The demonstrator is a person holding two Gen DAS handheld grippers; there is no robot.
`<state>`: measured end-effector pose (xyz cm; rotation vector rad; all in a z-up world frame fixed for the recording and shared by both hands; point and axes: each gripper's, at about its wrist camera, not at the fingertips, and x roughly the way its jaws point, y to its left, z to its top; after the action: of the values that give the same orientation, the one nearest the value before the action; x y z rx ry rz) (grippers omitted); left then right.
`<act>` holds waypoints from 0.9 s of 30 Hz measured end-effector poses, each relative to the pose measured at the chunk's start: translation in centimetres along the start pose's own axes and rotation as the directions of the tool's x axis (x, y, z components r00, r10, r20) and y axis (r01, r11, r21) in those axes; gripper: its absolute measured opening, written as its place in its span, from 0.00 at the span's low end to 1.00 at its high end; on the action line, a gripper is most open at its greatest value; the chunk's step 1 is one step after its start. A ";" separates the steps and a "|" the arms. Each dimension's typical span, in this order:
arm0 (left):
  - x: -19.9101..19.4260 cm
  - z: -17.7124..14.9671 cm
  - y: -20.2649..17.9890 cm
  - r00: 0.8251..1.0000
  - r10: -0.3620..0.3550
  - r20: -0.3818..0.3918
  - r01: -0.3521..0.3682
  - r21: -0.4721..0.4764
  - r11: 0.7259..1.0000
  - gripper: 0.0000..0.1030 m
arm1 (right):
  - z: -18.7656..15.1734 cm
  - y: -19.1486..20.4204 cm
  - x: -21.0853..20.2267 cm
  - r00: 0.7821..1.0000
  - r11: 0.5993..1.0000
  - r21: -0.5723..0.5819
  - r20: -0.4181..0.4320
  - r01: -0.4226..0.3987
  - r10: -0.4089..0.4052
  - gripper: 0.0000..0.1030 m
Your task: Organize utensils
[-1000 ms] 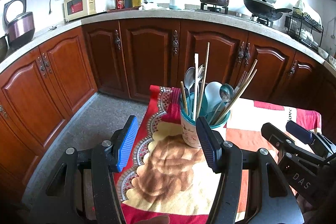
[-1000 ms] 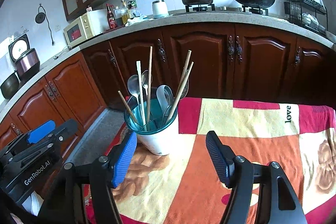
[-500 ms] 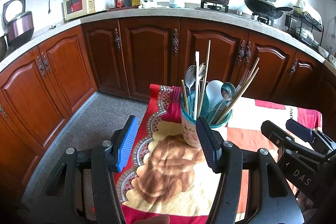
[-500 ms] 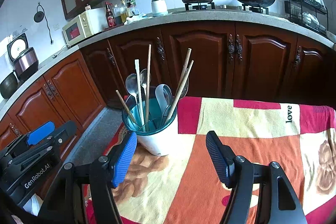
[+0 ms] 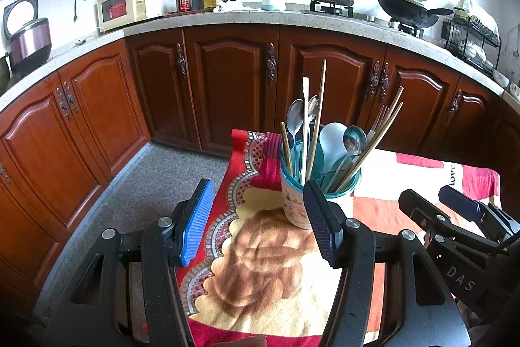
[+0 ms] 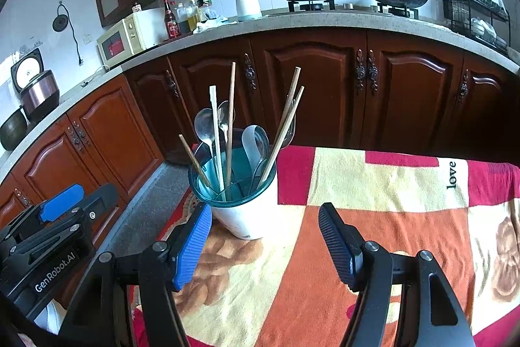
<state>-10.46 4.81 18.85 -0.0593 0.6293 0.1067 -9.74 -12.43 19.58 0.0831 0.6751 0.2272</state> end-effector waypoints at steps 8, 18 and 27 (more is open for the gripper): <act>0.3 0.0 0.1 1.000 0.003 -0.001 -0.003 0.001 1.000 0.56 | 0.0 0.0 0.1 1.000 1.000 0.000 -0.002 -0.002 0.002 0.64; 0.6 -0.2 0.1 1.000 0.009 0.000 -0.009 0.000 1.000 0.56 | 0.0 0.1 0.3 1.000 1.000 -0.003 -0.004 -0.001 0.001 0.64; 0.7 -0.3 0.1 1.000 0.013 -0.001 -0.013 0.002 1.000 0.56 | 0.0 0.2 0.6 1.000 1.000 -0.005 -0.007 -0.001 0.001 0.64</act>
<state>-10.05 4.93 18.22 -0.0536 0.6312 0.1186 -9.36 -12.11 19.27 0.0783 0.6818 0.2304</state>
